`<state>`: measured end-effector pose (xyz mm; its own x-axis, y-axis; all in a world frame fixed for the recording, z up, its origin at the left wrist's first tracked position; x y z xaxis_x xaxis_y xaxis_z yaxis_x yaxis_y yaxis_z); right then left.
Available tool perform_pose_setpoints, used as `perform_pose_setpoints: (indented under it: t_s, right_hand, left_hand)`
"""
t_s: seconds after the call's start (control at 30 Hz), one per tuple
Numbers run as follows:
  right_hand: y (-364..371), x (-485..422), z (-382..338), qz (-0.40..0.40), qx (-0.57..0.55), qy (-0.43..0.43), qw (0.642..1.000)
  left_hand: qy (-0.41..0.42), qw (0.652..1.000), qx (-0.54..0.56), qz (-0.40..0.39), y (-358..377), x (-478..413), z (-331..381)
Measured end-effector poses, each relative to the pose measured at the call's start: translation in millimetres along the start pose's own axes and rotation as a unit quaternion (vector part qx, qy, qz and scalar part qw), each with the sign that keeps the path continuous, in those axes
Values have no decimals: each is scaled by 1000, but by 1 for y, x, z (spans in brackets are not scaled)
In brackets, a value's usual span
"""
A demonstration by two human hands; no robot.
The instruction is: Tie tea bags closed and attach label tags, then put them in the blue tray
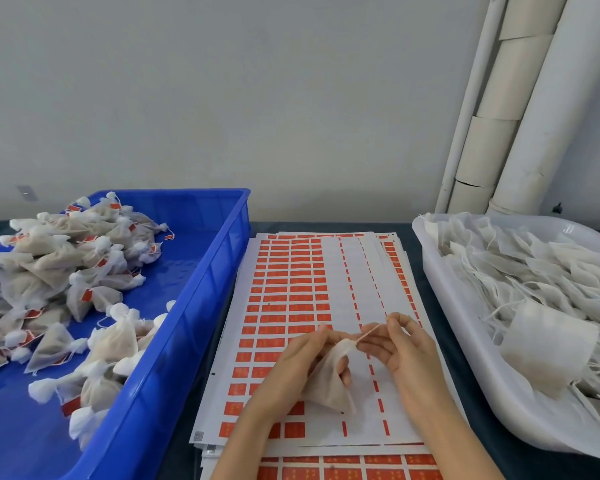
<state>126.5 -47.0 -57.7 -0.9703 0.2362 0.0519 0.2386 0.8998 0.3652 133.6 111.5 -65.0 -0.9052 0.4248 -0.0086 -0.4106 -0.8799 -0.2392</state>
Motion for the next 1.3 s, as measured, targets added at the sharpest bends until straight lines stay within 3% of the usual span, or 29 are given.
perform_pose_setpoints:
  t_s: [0.23,0.43,0.5,0.63,0.73,0.83,0.97,1.13,1.3]
  right_hand:
    - [-3,-1,-7,14,-15,-32,999]
    - [-11,-2,-11,31,-87,-22,995]
    - [-11,-2,-10,32,-66,-27,997]
    - [-10,-3,-6,58,133,-83,986]
    - [1,2,-7,37,331,-180,926]
    - [13,6,-2,-8,416,-208,885]
    - [19,6,3,-43,439,-213,872]
    - [29,11,3,-103,402,-233,879]
    - [38,19,1,-141,340,-226,902]
  left_hand:
    - [-48,998,29,-21,-2,4,-4]
    - [-92,974,168,-120,12,9,-4]
    - [-93,974,178,-103,11,4,-4]
    - [-86,970,225,39,-11,-8,-10]
    - [-5,962,254,98,-27,-2,-1]
    - [2,961,221,168,-35,2,-3]
    - [41,970,95,220,-34,8,4]
    - [49,966,-44,251,-31,8,3]
    - [106,938,-221,245,-24,4,0]
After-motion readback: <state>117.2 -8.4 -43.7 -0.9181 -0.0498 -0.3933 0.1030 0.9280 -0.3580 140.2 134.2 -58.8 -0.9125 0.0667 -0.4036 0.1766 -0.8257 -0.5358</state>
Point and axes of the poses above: each hand's wrist, its own x-axis away from the middle knuckle, its own y-axis out of the palm, z = x × y, the point moved 7 cm from there along -x, towards the middle knuckle, and after that the axes turned 5 degrees about -x, right-handed, at the moved point
